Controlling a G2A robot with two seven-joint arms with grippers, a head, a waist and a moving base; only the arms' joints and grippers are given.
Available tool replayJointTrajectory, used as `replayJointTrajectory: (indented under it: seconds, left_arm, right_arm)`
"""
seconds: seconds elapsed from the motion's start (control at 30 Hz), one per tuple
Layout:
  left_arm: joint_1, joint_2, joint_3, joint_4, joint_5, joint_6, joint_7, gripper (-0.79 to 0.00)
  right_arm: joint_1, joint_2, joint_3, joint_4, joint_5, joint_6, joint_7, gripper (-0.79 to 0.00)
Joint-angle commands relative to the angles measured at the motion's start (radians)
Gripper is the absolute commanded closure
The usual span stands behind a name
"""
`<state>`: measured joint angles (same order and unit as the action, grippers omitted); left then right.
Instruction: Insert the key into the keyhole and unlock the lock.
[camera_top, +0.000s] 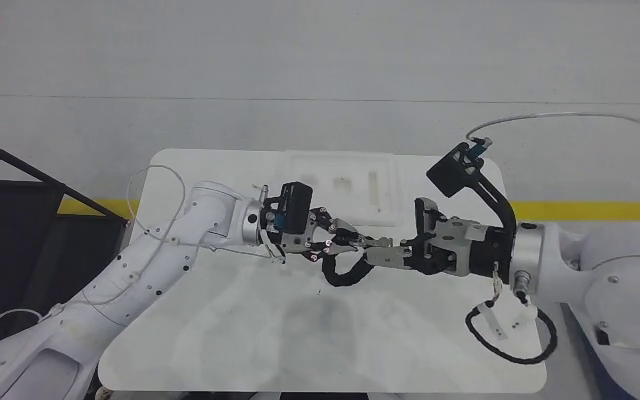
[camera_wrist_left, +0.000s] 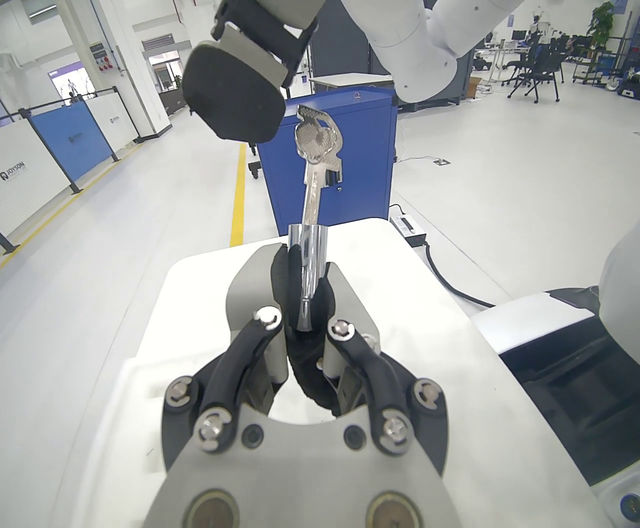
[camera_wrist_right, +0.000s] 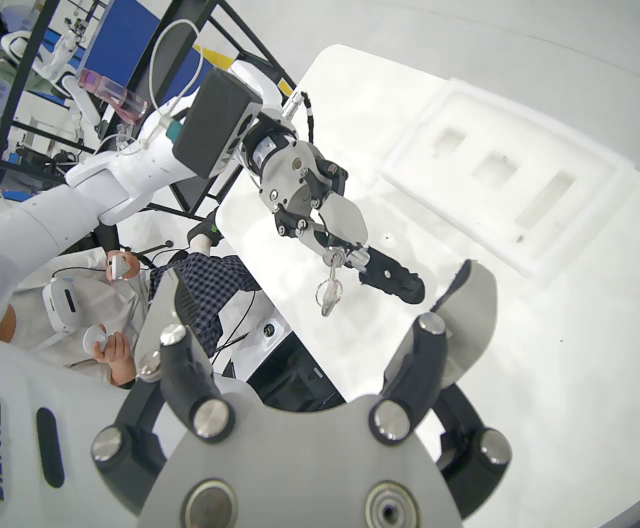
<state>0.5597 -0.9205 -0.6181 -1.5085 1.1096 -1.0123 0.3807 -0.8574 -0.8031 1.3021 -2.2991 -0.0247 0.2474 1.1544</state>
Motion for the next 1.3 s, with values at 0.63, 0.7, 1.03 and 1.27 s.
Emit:
replayJointTrajectory:
  seconds: [0.63, 0.7, 1.03, 1.27]
  left_arm:
    - [-0.203, 0.127, 0.195, -0.070, -0.402, 0.000, -0.281, 0.000]
    - [-0.211, 0.130, 0.203, -0.075, -0.410, 0.000, -0.285, 0.000]
    - [-0.237, 0.127, 0.254, -0.060, -0.461, 0.000, -0.291, 0.000]
    - [-0.248, 0.115, 0.289, -0.035, -0.490, 0.000, -0.302, 0.000]
  right_arm:
    - [-0.126, 0.025, 0.106, 0.023, -0.002, -0.382, 0.089, -0.785]
    - [-0.126, 0.025, 0.106, 0.023, -0.002, -0.382, 0.089, -0.785]
    - [-0.174, 0.031, 0.065, -0.006, -0.265, -0.726, 0.011, -0.785]
    - [-0.238, 0.031, 0.063, -0.051, -0.436, -0.858, -0.127, -0.785]
